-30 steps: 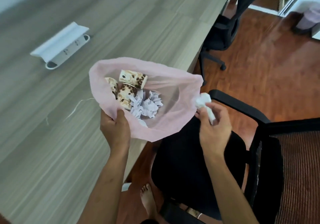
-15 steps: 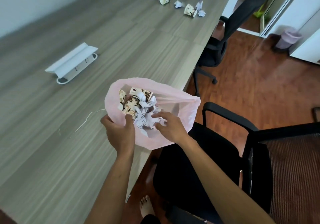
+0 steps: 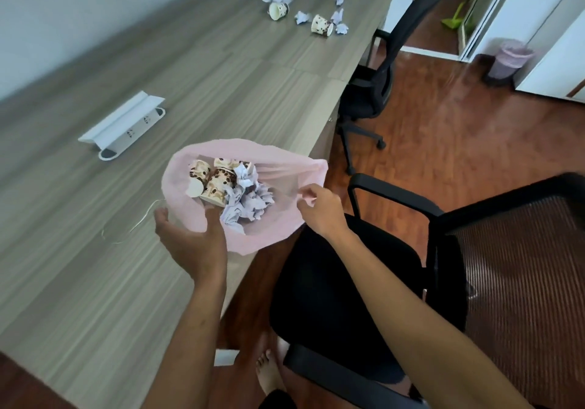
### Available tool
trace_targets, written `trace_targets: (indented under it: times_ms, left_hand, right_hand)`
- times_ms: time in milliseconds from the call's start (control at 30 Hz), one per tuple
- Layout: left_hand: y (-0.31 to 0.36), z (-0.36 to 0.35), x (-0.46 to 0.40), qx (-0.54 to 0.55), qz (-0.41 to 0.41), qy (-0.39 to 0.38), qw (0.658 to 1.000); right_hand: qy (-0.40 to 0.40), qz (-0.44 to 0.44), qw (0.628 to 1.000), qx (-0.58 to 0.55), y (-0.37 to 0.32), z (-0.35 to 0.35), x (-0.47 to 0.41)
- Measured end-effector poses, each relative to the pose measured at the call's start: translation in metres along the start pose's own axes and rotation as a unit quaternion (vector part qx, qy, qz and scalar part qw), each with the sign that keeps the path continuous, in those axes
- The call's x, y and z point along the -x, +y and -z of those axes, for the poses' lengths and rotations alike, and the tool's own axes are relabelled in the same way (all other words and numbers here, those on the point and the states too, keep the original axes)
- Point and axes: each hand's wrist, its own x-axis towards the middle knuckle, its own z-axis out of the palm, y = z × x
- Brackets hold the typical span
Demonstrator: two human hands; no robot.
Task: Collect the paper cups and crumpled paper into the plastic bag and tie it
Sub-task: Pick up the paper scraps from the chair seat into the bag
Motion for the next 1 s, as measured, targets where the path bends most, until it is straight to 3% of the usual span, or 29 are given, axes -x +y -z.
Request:
trace_targets:
  times_ms: [233, 333, 600, 700, 800, 900, 1000]
  left_hand:
    - [0.018, -0.009, 0.109, -0.005, -0.023, -0.042, 0.999]
    - [0.027, -0.026, 0.177, 0.007, -0.04, -0.124, 0.991]
    - [0.073, -0.065, 0.335, 0.013, -0.102, -0.337, 0.936]
    - [0.076, -0.077, 0.384, -0.03, -0.1, -0.44, 0.892]
    - [0.076, -0.081, 0.432, -0.072, -0.053, -0.572, 0.815]
    - [0.072, -0.084, 0.47, -0.103, 0.003, -0.683, 0.723]
    - [0.061, -0.088, 0.489, -0.164, -0.032, -0.725, 0.668]
  right_hand:
    - [-0.011, -0.032, 0.997, 0.066, 0.071, 0.091, 0.035]
    - [-0.011, -0.028, 0.993, 0.117, 0.102, 0.152, 0.056]
    - [0.122, -0.034, 0.984, 0.124, 0.174, 0.311, 0.108]
    - [0.161, -0.053, 0.971, 0.167, 0.208, 0.345, 0.124]
    - [0.155, -0.109, 0.963, 0.193, 0.238, 0.359, 0.141]
    - [0.144, -0.12, 0.974, 0.126, 0.258, 0.359, 0.152]
    - [0.14, -0.126, 0.981, 0.048, 0.26, 0.354, 0.158]
